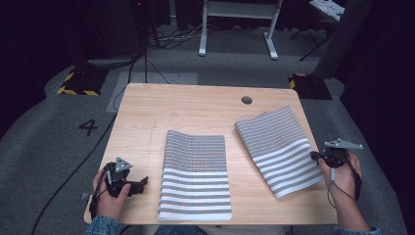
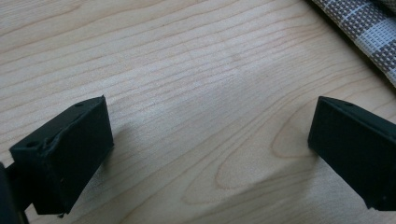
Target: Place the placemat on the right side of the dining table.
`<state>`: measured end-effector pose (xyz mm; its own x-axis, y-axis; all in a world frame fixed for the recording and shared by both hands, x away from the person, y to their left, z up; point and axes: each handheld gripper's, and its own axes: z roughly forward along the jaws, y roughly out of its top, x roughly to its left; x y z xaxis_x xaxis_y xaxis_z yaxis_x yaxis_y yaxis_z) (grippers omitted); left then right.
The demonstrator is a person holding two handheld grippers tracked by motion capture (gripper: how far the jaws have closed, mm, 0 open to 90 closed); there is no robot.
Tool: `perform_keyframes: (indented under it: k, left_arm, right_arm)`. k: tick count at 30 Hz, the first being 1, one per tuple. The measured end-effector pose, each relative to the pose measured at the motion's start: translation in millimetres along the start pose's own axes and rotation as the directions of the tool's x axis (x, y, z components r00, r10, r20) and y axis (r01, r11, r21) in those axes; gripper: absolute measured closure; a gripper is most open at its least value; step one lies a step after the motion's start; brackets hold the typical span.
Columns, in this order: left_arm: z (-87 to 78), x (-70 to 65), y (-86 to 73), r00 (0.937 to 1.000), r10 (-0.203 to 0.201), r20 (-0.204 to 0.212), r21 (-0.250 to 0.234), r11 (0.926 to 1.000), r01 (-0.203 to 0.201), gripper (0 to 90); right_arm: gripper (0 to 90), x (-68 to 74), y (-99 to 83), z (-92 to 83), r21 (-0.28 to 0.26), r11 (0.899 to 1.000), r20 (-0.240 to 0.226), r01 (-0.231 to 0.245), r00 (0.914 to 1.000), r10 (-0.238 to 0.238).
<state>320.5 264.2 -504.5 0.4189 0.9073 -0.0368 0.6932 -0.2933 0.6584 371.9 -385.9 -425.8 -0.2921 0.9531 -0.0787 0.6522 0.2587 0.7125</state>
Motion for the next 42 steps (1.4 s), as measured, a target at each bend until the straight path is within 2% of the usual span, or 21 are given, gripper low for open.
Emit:
perform_keyframes:
  k: [3, 7, 12, 16, 17, 18, 19, 21, 22, 24, 27, 30, 34, 35, 36, 37, 38, 39, 40, 41, 42]
  left_arm:
    - [0.0, 0.0, 0.0, 1.0000, 0.000, 0.000, 0.000, 1.0000, 0.000, 0.1]
    - [0.0, 0.0, 0.0, 1.0000, 0.000, 0.000, 0.000, 1.0000, 0.000, 0.2]
    - [0.0, 0.0, 0.0, 1.0000, 0.000, 0.000, 0.000, 1.0000, 0.000, 0.2]
    - [0.1, 0.0, 0.0, 1.0000, 0.000, 0.003, 0.001, 1.0000, 0.000, 0.2]
    - [0.0, 0.0, 0.0, 1.0000, 0.000, 0.000, 0.000, 1.0000, 0.000, 0.2]
    - [0.0, 0.0, 0.0, 1.0000, 0.000, 0.000, 0.000, 1.0000, 0.000, 0.1]
    - [0.0, 0.0, 0.0, 1.0000, 0.000, 0.000, 0.000, 1.0000, 0.000, 0.2]
    - [0.1, 0.0, -0.1, 1.0000, -0.001, 0.003, 0.000, 1.0000, 0.001, 0.2]
    - [0.0, 0.0, 0.0, 1.0000, 0.000, 0.001, 0.000, 1.0000, 0.000, 0.2]
    - [0.0, 0.0, 0.0, 1.0000, 0.000, 0.000, 0.000, 1.0000, 0.000, 0.1]
    - [0.0, 0.0, 0.0, 1.0000, 0.000, 0.001, 0.000, 1.0000, 0.000, 0.2]
    - [0.0, 0.0, 0.0, 1.0000, 0.000, 0.001, 0.000, 1.0000, 0.000, 0.2]
    - [0.1, 0.0, 0.0, 1.0000, 0.000, 0.002, 0.000, 1.0000, 0.000, 0.1]
    - [0.1, 0.0, -0.1, 1.0000, 0.000, 0.003, 0.001, 1.0000, 0.000, 0.2]
    - [0.0, 0.0, 0.0, 1.0000, 0.000, 0.001, 0.000, 1.0000, 0.000, 0.2]
    - [0.0, 0.0, 0.0, 1.0000, 0.000, 0.001, 0.000, 1.0000, 0.000, 0.2]
    - [0.0, 0.0, 0.0, 1.0000, 0.000, 0.001, 0.000, 1.0000, 0.000, 0.2]
    - [0.1, 0.0, -0.1, 1.0000, 0.000, 0.003, 0.001, 1.0000, 0.000, 0.2]
    - [0.1, 0.0, -0.1, 1.0000, -0.001, 0.003, 0.000, 1.0000, 0.001, 0.2]
    - [0.1, 0.0, 0.0, 1.0000, 0.000, 0.001, -0.001, 1.0000, 0.000, 0.1]
    - [0.2, 0.0, -0.1, 1.0000, 0.000, 0.003, -0.001, 1.0000, 0.000, 0.2]
  right_arm:
    - [89.4, 14.2, 5.7, -12.0, -0.036, 0.998, -0.014, 0.048, 0.9987, -0.049]
    - [89.3, 38.9, 12.4, -25.4, -0.081, 0.989, -0.039, 0.123, 0.9912, -0.126]
    - [89.2, 69.0, 20.0, -39.3, -0.119, 0.973, -0.073, 0.198, 0.9756, -0.207]
    - [89.1, 90.3, 24.8, -49.2, -0.155, 0.955, -0.088, 0.254, 0.9589, -0.270]
    - [89.0, 99.6, 26.7, -52.8, -0.167, 0.947, -0.104, 0.275, 0.9501, -0.294]
    - [89.0, 102.5, 27.2, -53.6, -0.170, 0.945, -0.107, 0.279, 0.9480, -0.300]
    - [89.0, 108.0, 28.0, -54.8, -0.176, 0.939, -0.116, 0.296, 0.9409, -0.318]
    - [89.0, 118.8, 29.2, -56.2, -0.187, 0.933, -0.136, 0.308, 0.9324, -0.335]
    - [88.9, 126.1, 30.2, -56.7, -0.194, 0.927, -0.151, 0.320, 0.9244, -0.350]
    - [88.9, 136.2, 31.9, -56.5, -0.207, 0.923, -0.174, 0.325, 0.9157, -0.362]
    - [88.9, 150.5, 35.6, -53.9, -0.231, 0.908, -0.211, 0.351, 0.8926, -0.398]
    - [89.0, 166.1, 36.7, -48.4, -0.231, 0.909, -0.271, 0.346, 0.8750, -0.401]
    - [88.9, 188.6, 34.0, -39.2, -0.223, 0.900, -0.331, 0.374, 0.8393, -0.431]
    - [88.8, 194.2, 33.0, -38.1, -0.221, 0.901, -0.342, 0.373, 0.8359, -0.430]
    - [88.8, 198.7, 32.6, -36.8, -0.225, 0.896, -0.351, 0.384, 0.8255, -0.442]
    - [88.6, 202.4, 32.1, -36.5, -0.222, 0.895, -0.357, 0.386, 0.8226, -0.443]
    - [88.2, 206.7, 31.8, -36.0, -0.225, 0.892, -0.368, 0.393, 0.8128, -0.451]
    - [86.5, 211.2, 31.3, -36.0, -0.223, 0.892, -0.381, 0.392, 0.8075, -0.451]
    - [83.0, 215.0, 30.9, -36.0, -0.222, 0.894, -0.406, 0.388, 0.7972, -0.447]
    - [77.8, 219.0, 30.4, -36.4, -0.218, 0.903, -0.433, 0.370, 0.7930, -0.429]
    - [69.2, 221.4, 30.4, -36.3, -0.222, 0.907, -0.466, 0.358, 0.7780, -0.421]
